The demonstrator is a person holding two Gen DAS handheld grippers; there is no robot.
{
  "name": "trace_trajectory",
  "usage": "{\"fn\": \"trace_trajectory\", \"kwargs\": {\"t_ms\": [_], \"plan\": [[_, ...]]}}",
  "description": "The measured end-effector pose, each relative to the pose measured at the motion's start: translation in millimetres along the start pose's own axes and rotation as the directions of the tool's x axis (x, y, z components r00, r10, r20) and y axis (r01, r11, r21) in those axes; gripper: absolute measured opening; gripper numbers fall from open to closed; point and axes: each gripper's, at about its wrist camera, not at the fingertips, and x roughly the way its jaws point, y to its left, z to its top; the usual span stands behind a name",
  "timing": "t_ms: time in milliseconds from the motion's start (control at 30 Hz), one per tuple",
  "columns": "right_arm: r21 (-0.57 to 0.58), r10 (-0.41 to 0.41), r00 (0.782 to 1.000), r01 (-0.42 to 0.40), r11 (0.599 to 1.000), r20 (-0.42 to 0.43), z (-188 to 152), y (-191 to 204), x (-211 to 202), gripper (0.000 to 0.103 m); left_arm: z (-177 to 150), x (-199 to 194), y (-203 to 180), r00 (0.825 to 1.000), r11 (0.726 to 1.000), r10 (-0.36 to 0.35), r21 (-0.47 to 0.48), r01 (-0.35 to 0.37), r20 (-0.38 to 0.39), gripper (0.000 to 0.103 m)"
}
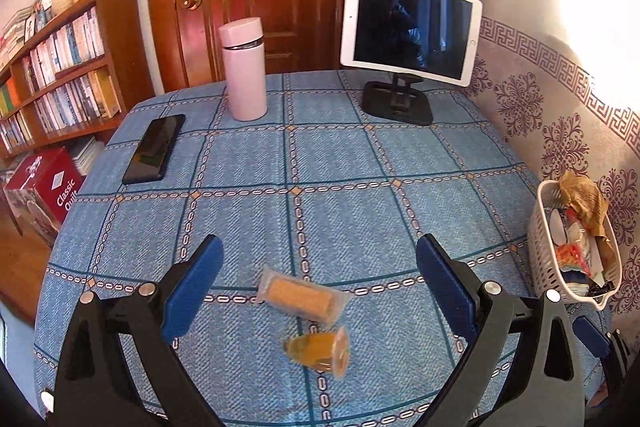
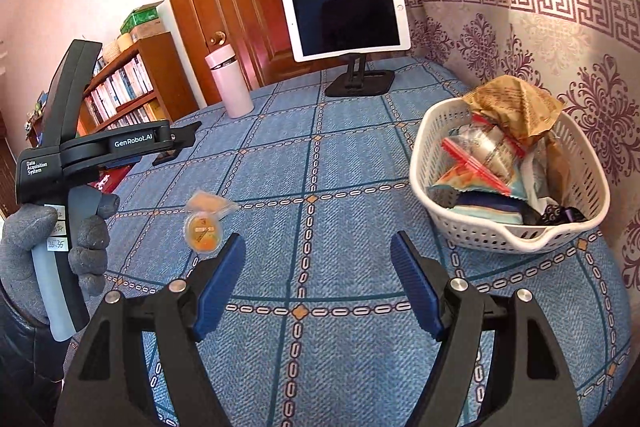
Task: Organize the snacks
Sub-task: 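Move both grippers back over the clear bar packet and orange jelly cup, then grasp the clear packet with the crumbly bar using the left gripper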
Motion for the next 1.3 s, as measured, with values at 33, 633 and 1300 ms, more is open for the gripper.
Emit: {"fn": "trace_trajectory", "kwargs": {"t_ms": [33, 633, 1300], "plan": [[-0.005, 0.006, 1.000, -0.006, 1.000, -0.009, -1.1, 4.2, 2.3, 0.075, -1.8, 2.4, 9.0, 1.000, 1.000, 0.009, -0.015, -0.009, -0.009, 0.098], [-0.052, 0.013, 0.995, -0.018, 0.999, -0.094, -10.6, 35.1, 23.4, 0.075, -28.1, 68.0, 31.3, 0.981, 0.993, -0.078, 0.077, 0.093, -0.178, 0.099], [-0.032, -0.006, 0.992, 0.002, 0.999, -0.125, -10.3, 29.0, 43.4, 0.075, -32.6, 104.0, 5.4, 0.953, 0.962, -0.098, 0.220, 0.164, -0.285, 0.089]]}}
